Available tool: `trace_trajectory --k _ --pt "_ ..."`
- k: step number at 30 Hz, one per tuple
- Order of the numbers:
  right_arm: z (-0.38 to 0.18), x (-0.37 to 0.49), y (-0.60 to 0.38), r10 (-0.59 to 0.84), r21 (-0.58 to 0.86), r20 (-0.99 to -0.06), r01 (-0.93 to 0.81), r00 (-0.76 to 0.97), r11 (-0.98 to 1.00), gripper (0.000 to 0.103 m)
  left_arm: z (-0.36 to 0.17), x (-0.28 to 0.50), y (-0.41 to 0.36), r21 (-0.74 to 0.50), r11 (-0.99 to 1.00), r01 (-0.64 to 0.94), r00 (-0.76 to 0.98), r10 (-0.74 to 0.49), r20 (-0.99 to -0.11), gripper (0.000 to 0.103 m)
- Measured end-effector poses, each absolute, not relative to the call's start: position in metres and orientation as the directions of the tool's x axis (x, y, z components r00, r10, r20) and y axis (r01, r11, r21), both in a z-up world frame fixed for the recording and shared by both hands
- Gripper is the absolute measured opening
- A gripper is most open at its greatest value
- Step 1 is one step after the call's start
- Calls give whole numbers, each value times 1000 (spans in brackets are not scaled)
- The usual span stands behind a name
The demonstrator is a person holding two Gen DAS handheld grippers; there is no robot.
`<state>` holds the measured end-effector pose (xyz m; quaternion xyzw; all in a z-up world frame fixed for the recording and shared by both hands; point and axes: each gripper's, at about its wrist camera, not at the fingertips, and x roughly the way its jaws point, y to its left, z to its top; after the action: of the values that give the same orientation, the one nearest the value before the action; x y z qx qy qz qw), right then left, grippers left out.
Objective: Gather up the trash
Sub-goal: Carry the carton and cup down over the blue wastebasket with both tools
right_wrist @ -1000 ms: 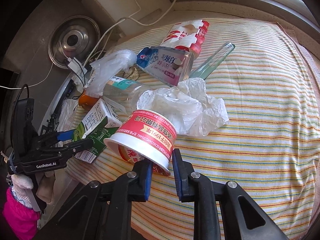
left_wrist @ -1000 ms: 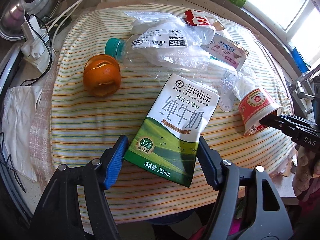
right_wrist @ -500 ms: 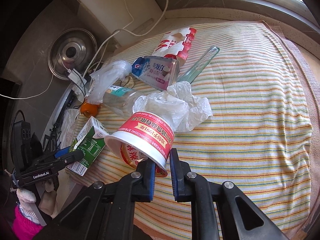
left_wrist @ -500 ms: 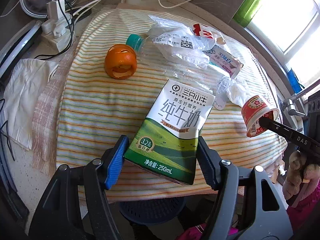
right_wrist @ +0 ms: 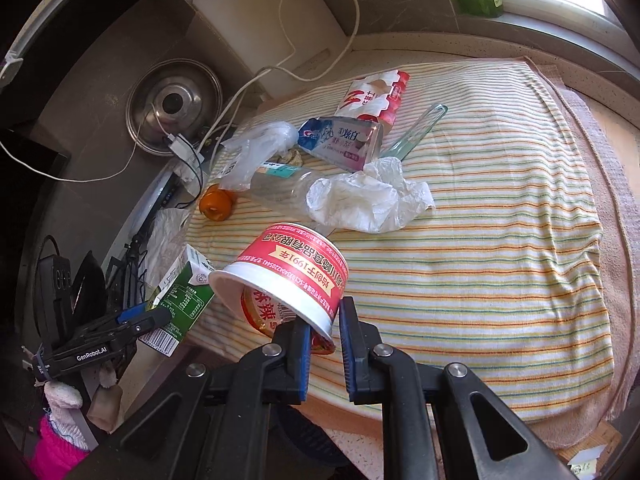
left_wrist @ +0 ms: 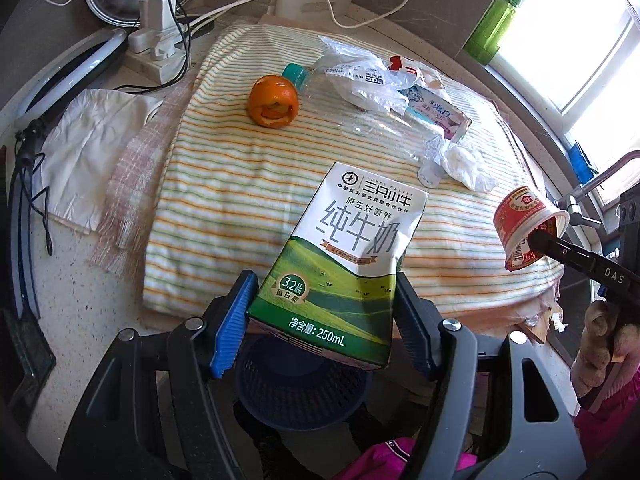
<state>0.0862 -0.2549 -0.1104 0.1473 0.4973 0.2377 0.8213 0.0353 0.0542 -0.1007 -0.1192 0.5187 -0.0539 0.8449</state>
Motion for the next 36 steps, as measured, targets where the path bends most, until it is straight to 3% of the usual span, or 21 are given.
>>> trace_trajectory --k 13,36 --pt "-124 24 -228 565 502 -756 -261 330 824 11 -122 -26 56 -252 967 -29 417 -217 -883 68" --pt "-215 -44 -189 457 422 -867 -195 199 885 11 -233 -79 39 -185 981 51 185 -191 -964 65"
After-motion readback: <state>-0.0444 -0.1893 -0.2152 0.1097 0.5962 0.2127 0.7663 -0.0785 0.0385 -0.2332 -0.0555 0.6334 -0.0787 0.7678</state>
